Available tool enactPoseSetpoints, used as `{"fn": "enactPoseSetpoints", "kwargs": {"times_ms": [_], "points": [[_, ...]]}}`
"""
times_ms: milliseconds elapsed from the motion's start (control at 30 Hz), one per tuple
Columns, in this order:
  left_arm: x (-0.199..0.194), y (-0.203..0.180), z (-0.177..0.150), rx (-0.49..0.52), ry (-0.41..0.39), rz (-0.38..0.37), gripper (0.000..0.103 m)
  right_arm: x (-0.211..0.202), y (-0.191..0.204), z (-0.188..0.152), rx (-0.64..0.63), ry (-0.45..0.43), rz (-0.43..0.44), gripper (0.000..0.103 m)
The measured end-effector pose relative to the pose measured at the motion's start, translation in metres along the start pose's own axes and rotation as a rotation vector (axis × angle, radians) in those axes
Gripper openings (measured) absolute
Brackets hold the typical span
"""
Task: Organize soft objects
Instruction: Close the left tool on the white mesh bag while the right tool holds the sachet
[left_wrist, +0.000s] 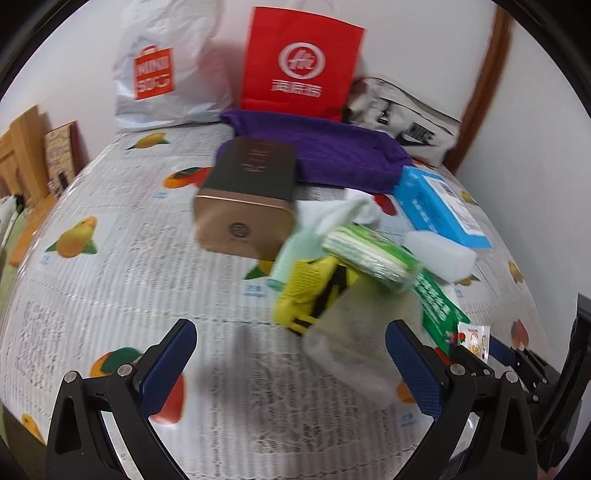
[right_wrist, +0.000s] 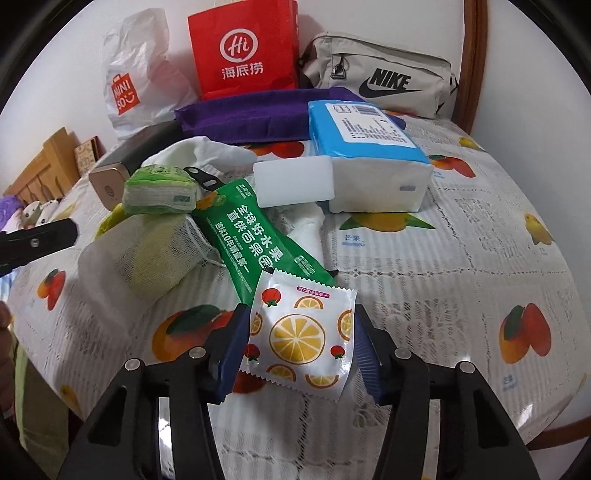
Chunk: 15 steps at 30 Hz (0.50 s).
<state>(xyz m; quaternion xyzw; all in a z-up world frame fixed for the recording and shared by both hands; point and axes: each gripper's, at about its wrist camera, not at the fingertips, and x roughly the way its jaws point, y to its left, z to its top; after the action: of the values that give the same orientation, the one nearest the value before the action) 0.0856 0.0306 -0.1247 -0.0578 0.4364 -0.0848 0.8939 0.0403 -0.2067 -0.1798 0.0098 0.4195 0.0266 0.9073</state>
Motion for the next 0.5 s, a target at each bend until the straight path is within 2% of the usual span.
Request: {"fn": "enactPoseSetpoints", "kwargs": {"times_ms": [133,333,400,433,500], "points": [[0.011,-0.011,-0.005,0.036,0.041,-0.018,0.103,-0.005,-0.011,-0.003,0.003,-0.008,0.010,0.054],[0.026,-0.026,-0.008,0.062,0.072,-0.007,0.102,-0.006,-0.024,-0.004,0.029,-0.024,0.026,0.054],[0.030,-0.030,-0.009,0.081,0.083,0.013,0.081,-0.004,-0.026,-0.007,0.036,-0.016,0.041,0.054],[0.031,-0.031,-0.010,0.085,0.089,0.012,0.079,-0.002,-0.027,-0.008,0.037,-0.013,0.043,0.054],[0.029,-0.032,-0.011,0.089,0.085,-0.020,0.059,-0.001,-0.028,-0.010,0.038,-0.012,0.045,0.054]]}}
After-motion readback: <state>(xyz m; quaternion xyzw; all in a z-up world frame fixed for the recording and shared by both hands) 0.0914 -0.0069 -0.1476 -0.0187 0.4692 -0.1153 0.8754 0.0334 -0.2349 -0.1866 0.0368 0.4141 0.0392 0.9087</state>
